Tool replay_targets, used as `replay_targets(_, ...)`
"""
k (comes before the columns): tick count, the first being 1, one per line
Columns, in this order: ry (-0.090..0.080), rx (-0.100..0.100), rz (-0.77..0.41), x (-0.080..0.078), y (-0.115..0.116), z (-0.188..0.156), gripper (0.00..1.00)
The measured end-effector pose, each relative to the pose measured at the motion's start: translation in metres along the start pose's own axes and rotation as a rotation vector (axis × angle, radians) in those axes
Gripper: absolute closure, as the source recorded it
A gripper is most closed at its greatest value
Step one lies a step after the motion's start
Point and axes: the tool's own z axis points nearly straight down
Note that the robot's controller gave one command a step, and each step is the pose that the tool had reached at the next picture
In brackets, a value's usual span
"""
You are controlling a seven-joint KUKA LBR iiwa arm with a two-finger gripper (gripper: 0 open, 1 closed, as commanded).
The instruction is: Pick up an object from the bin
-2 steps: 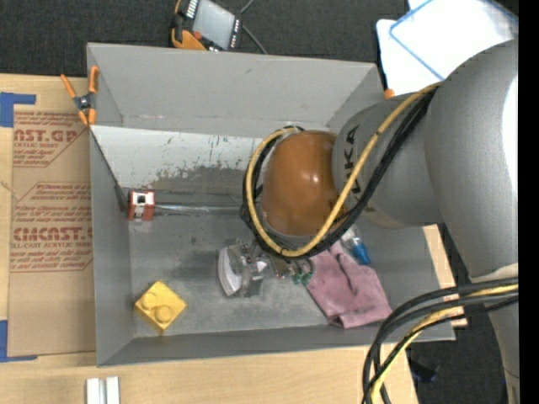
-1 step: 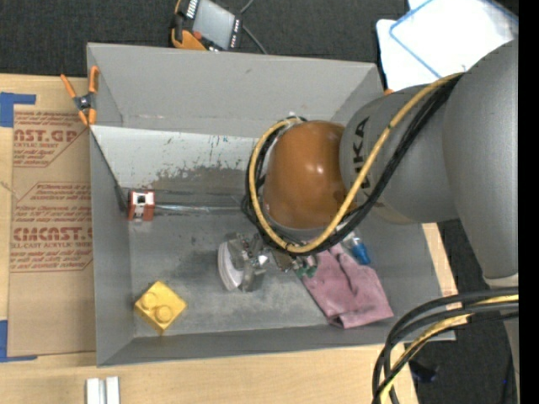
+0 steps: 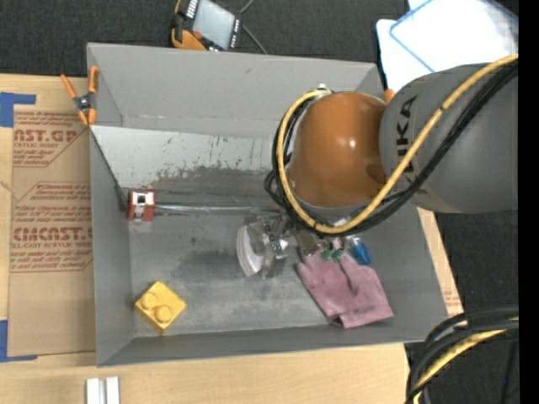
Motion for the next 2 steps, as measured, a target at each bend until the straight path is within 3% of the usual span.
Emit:
replay_targets(1, -0.002, -0.001, -0.007, -0.002, 0.002, 0.01, 1.0)
replay_targets(2, 0.006, -0.002, -0.296, 0.018, -0.003, -0.062, 1.0)
